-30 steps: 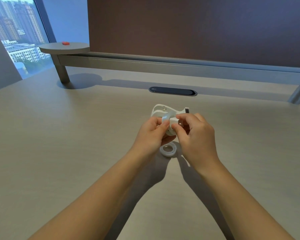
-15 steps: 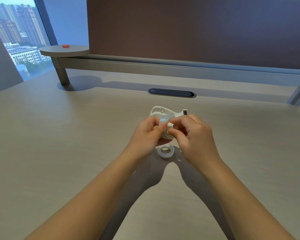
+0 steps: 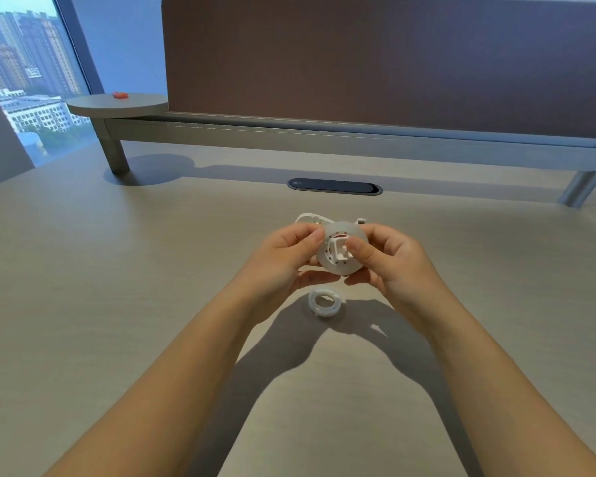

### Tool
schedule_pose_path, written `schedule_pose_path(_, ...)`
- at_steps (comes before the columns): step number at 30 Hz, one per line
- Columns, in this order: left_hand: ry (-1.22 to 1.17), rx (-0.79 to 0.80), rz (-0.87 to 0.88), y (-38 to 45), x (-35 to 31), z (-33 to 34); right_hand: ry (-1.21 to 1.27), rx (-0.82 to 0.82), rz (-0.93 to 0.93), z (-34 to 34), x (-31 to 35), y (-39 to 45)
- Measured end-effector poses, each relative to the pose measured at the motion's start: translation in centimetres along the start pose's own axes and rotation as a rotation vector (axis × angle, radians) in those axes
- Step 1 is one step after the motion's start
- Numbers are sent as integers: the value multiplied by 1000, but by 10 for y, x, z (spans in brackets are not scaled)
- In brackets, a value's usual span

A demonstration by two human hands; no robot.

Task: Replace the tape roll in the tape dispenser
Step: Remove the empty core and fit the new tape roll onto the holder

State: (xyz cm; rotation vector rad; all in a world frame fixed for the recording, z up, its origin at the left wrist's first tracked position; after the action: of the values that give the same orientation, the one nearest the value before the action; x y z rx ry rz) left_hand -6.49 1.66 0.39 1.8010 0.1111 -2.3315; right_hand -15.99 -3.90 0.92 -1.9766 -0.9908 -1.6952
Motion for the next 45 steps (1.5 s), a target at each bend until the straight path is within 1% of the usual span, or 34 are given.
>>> schedule_pose_path(4, -46, -71, -18, 2, 3, -6, 132, 28, 53, 1, -9, 1)
schedule_pose_path(6, -68, -80, -39, 3, 5, -8, 125, 27, 48, 1, -11, 1)
schedule_pose_path(11, -18, -18, -75, 2, 6, -8, 116, -6, 26, -3, -13, 2)
schedule_pose_path(13, 29, -18, -72, 2, 6, -9, 117, 9, 19, -2, -11, 1)
schedule_pose_path(16, 76, -51, -32, 2, 4, -12, 85, 24, 1, 0, -8, 0)
schedule_pose_path(23, 176, -95, 123, -1, -6, -8, -68, -40, -82, 0, -3, 0)
schedule_pose_path(31, 219, -156, 303, -5, -9, -5, -82, -131, -143, 2, -2, 0)
schedule_pose_path(41, 253, -175, 360, -3, -2, -8, -77, -173, -149, 4, -10, 0)
schedule_pose_path(45, 249, -152, 317, -1, -2, -7, -44, -159, -111, 4, -16, 2)
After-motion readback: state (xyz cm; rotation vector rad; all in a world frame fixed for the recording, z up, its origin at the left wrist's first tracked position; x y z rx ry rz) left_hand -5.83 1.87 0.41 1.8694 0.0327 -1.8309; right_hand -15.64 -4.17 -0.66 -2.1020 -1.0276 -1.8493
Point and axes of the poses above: each hand's wrist, its own y-axis towards the middle knuckle, its own z-axis out of the palm, x = y × z, the point moved 6 cm from there along y, towards the middle knuckle, and after that the axes turned 9 degrees about -y, right-handed, at the moved point
